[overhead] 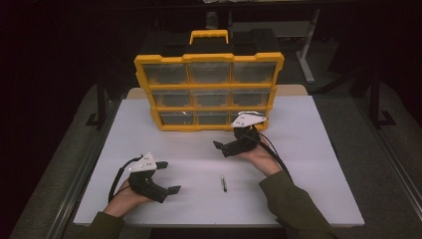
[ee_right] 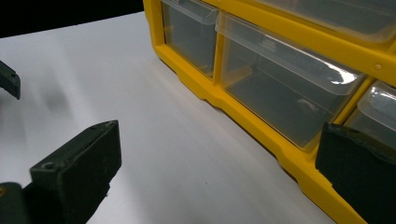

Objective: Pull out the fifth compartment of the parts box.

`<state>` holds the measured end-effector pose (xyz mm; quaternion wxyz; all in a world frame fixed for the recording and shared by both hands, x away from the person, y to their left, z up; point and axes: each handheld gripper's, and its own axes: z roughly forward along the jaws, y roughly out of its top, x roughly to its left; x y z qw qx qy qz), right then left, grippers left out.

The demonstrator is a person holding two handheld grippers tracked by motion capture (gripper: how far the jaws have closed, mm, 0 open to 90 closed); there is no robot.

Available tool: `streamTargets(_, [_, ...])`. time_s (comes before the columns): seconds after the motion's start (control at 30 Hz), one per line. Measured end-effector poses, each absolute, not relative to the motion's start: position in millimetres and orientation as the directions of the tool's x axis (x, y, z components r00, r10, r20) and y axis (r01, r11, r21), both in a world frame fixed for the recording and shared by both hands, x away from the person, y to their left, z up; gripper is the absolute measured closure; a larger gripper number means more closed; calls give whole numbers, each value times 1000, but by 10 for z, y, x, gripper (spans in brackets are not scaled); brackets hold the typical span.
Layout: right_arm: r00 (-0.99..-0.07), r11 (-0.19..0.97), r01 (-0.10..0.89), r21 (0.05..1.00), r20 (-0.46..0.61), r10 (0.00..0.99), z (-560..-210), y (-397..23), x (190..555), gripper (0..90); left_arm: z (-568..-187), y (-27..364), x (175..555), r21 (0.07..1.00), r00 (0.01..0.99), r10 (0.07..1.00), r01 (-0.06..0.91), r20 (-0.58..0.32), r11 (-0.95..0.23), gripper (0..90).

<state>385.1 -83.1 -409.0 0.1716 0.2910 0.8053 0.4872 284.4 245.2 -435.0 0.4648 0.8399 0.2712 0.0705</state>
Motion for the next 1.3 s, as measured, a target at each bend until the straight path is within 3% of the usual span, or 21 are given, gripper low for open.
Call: streamTargets(1.3, [-752,491,213,845,-179,634,-4152,-760,3789,0,-4350,2471,2856,814,845,523,383,-116,-438,0])
